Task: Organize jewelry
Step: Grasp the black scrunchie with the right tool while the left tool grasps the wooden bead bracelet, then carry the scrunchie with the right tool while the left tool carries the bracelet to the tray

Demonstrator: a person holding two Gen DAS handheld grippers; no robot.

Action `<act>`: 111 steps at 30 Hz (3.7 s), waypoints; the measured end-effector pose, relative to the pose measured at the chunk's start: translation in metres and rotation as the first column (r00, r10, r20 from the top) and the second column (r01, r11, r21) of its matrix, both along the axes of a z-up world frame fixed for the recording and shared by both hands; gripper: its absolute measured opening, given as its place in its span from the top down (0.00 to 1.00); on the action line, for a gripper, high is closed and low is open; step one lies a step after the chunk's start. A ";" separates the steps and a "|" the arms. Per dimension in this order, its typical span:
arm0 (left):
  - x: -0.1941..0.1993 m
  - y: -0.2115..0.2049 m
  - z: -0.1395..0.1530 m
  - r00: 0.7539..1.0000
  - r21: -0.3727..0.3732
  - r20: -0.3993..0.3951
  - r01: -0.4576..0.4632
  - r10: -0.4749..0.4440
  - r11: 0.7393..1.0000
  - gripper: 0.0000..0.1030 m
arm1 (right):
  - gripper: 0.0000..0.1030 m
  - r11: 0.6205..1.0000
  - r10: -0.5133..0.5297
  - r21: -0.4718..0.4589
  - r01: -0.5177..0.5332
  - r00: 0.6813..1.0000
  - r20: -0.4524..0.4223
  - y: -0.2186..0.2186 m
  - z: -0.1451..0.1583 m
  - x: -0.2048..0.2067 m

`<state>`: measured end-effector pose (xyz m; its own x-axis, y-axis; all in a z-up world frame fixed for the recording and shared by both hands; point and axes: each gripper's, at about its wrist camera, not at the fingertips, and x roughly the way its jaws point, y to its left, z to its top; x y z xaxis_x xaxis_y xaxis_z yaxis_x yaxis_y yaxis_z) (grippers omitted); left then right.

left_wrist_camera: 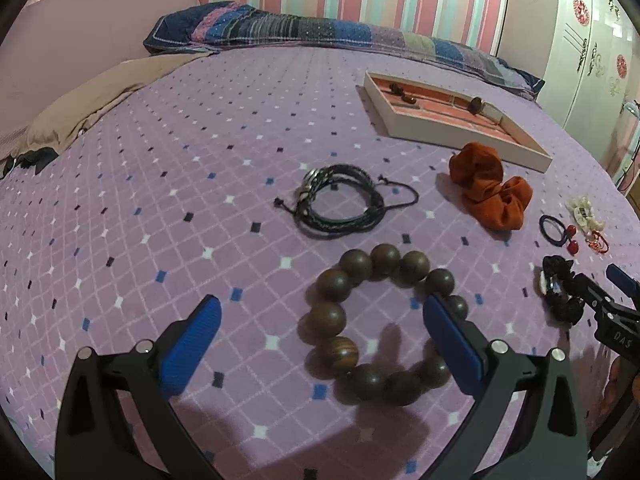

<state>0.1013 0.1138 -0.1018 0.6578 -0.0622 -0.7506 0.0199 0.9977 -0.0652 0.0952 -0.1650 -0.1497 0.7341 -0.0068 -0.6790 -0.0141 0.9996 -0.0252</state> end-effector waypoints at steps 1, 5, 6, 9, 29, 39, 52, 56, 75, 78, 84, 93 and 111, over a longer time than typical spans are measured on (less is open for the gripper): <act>0.001 0.000 -0.001 1.000 0.001 -0.004 -0.001 0.001 1.000 0.04 | 0.04 1.000 -0.001 -0.004 0.001 1.000 -0.001 0.001 -0.001 0.000; 0.004 -0.001 -0.008 1.000 0.017 -0.017 0.003 -0.003 1.000 0.04 | 0.04 1.000 -0.002 -0.008 0.002 1.000 -0.007 0.002 -0.005 0.002; 0.003 -0.002 -0.009 1.000 0.023 -0.015 0.004 -0.003 1.000 0.04 | 0.04 1.000 -0.001 -0.007 0.001 1.000 -0.010 0.003 -0.006 0.003; 0.004 -0.005 -0.011 1.000 0.051 -0.014 0.016 -0.015 0.999 0.04 | 0.04 1.000 0.000 -0.009 0.000 1.000 -0.015 0.004 -0.007 0.003; 0.010 -0.002 -0.011 0.999 0.056 0.019 0.039 -0.041 0.998 0.21 | 0.47 0.998 0.062 0.017 -0.061 0.997 -0.036 0.021 -0.008 0.010; 0.018 -0.007 -0.012 0.997 0.069 0.026 0.077 -0.079 0.995 0.43 | 0.71 0.993 0.116 0.034 -0.115 0.993 -0.037 0.029 -0.008 0.011; 0.014 -0.014 -0.008 0.996 0.043 0.025 0.084 -0.086 0.996 0.71 | 0.84 0.987 0.153 0.056 -0.152 0.988 -0.029 0.029 -0.005 0.010; 0.011 -0.012 -0.006 0.996 0.023 0.030 0.086 -0.086 0.996 0.76 | 0.86 0.986 0.151 0.071 -0.150 0.988 -0.015 0.025 -0.001 0.010; -0.007 -0.034 0.038 0.986 0.009 0.110 0.128 -0.128 0.992 0.81 | 0.87 0.975 0.169 0.148 -0.168 0.986 0.005 -0.001 0.012 0.015; -0.006 -0.044 0.050 0.981 0.009 0.126 0.148 -0.148 0.989 0.81 | 0.87 0.973 0.173 0.155 -0.173 0.985 0.015 -0.004 0.017 0.018; 0.007 -0.062 0.068 0.972 0.013 0.146 0.186 -0.186 0.982 0.81 | 0.87 0.972 0.171 0.161 -0.173 0.985 0.026 -0.014 0.028 0.029; 0.045 -0.073 0.090 0.968 0.013 0.161 0.190 -0.190 0.982 0.81 | 0.87 0.980 0.151 0.119 -0.157 0.987 0.062 -0.033 0.058 0.065; 0.191 -0.126 0.128 0.955 0.018 0.196 0.224 -0.223 0.975 0.81 | 0.87 0.994 0.095 0.055 -0.096 0.995 0.035 -0.067 0.084 0.233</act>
<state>0.2925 -0.0125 0.0259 0.7608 -0.2272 -0.6079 0.2548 0.9661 -0.0423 0.3287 -0.2318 -0.0659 0.7511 0.1019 -0.6522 -0.1096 0.9936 0.0290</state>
